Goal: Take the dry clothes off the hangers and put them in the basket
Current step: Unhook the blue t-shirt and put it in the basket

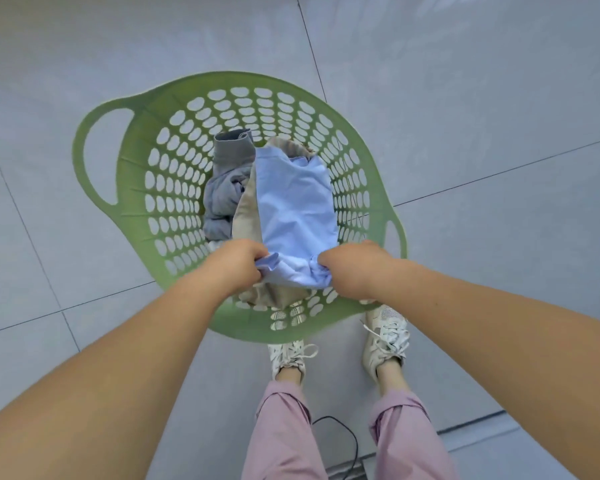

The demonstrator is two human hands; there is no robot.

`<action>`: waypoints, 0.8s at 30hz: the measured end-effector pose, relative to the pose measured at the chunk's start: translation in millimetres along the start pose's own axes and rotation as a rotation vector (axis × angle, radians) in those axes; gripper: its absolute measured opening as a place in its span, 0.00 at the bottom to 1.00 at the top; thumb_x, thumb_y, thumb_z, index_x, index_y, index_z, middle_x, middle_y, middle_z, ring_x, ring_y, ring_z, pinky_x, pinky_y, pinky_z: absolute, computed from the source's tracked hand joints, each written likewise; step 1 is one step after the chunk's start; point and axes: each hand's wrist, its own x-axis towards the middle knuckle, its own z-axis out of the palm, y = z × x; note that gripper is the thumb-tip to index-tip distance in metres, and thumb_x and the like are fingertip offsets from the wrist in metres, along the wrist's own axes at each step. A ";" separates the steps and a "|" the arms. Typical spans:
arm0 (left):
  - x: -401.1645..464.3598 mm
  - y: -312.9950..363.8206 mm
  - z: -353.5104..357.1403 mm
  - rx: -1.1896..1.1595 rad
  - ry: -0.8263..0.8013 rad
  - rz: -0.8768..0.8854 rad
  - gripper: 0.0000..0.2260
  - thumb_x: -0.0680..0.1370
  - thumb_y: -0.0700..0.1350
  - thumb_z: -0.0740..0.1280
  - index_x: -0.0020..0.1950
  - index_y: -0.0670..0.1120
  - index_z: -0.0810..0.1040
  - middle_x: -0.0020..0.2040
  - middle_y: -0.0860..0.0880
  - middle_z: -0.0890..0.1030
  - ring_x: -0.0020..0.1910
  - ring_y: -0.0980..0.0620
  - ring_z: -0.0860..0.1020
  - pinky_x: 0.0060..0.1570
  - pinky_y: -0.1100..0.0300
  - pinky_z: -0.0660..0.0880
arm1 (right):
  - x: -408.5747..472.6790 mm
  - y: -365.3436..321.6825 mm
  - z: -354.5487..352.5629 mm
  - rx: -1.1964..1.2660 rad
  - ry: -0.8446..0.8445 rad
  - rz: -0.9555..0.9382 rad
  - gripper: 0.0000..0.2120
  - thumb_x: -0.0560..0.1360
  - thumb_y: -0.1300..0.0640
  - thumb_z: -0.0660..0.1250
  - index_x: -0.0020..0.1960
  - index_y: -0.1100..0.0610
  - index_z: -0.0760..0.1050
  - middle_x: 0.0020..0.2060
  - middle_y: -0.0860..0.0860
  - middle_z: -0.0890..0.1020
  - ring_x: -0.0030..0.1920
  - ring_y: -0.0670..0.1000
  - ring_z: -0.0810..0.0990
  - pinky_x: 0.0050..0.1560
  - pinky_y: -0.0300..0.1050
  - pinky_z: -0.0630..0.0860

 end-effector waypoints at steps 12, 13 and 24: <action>99.4 26.7 -40.4 0.043 0.347 -0.099 0.31 0.74 0.36 0.64 0.74 0.50 0.55 0.72 0.44 0.61 0.70 0.41 0.62 0.64 0.44 0.66 | 65.6 35.1 -45.5 -0.048 0.476 0.210 0.18 0.75 0.68 0.54 0.65 0.62 0.65 0.62 0.59 0.72 0.63 0.59 0.70 0.58 0.49 0.68; 100.2 27.0 -35.9 0.024 0.366 -0.099 0.30 0.74 0.35 0.63 0.73 0.49 0.57 0.71 0.44 0.63 0.69 0.41 0.63 0.63 0.44 0.66 | 66.1 35.3 -43.5 -0.047 0.485 0.189 0.18 0.75 0.68 0.54 0.64 0.62 0.65 0.61 0.59 0.72 0.62 0.58 0.70 0.58 0.49 0.68; -5.0 73.5 -17.7 -0.196 0.288 -0.035 0.28 0.77 0.39 0.63 0.75 0.47 0.56 0.75 0.46 0.60 0.72 0.47 0.61 0.66 0.55 0.62 | -28.8 33.6 -26.5 0.052 0.517 0.059 0.19 0.75 0.64 0.58 0.65 0.54 0.65 0.64 0.51 0.69 0.65 0.54 0.66 0.62 0.45 0.63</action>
